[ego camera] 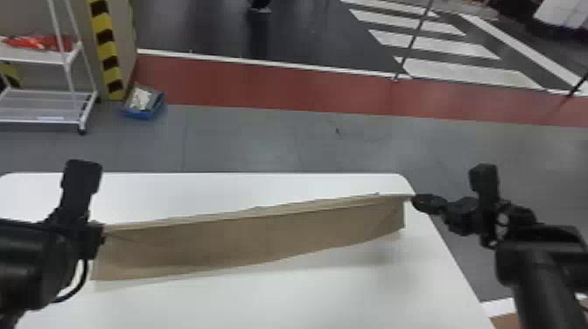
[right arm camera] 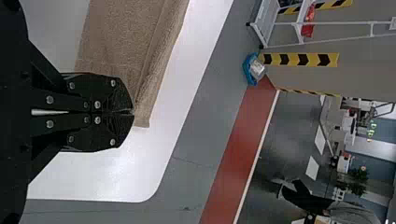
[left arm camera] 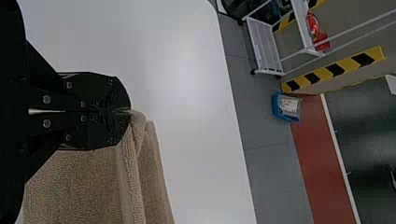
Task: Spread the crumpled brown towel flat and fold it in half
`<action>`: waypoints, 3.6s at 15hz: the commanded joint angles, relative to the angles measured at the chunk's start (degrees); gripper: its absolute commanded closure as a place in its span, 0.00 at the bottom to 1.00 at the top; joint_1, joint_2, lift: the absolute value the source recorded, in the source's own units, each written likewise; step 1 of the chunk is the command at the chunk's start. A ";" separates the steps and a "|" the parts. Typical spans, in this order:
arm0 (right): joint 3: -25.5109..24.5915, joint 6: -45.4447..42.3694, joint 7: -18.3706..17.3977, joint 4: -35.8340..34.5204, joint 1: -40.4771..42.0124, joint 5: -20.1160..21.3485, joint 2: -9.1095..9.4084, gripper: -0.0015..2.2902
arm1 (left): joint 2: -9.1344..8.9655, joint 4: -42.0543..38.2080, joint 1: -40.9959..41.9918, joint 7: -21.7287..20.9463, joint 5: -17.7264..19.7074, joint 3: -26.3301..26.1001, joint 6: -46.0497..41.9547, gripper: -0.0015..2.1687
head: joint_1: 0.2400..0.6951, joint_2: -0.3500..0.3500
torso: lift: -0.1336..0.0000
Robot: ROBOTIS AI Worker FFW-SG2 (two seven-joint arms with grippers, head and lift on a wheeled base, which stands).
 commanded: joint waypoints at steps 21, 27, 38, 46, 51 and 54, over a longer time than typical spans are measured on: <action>6.38 -3.50 -22.97 1.67 4.43 -12.00 3.95 0.04 | 0.97 1.44 9.92 -4.17 0.02 1.58 -31.19 0.08 | 1.00 0.16 | 1.00; 3.75 -11.23 -16.73 -0.79 11.73 -11.82 2.02 0.10 | 1.05 -3.31 12.03 -8.30 6.00 6.68 -13.97 0.16 | 1.00 0.15 | 1.00; 2.69 -15.63 -17.43 0.00 13.05 -9.98 1.49 0.09 | 1.14 -2.43 11.68 -8.21 7.93 7.82 -6.23 0.21 | 1.00 0.08 | 1.00; 1.99 -18.62 -18.22 0.97 13.13 -8.75 1.05 0.09 | 0.79 -0.94 10.89 -8.39 7.93 6.85 -6.58 0.48 | 1.00 0.06 | 1.00; 1.90 -18.44 -18.14 0.18 13.49 -9.36 1.32 0.09 | 1.58 -11.04 15.99 -10.24 7.84 9.84 4.67 0.63 | 1.00 0.05 | 1.00; 1.99 -17.74 -17.43 -1.58 14.01 -9.62 2.55 0.09 | 2.81 -13.15 17.39 -10.68 7.84 12.57 6.07 0.63 | 1.00 0.06 | 1.00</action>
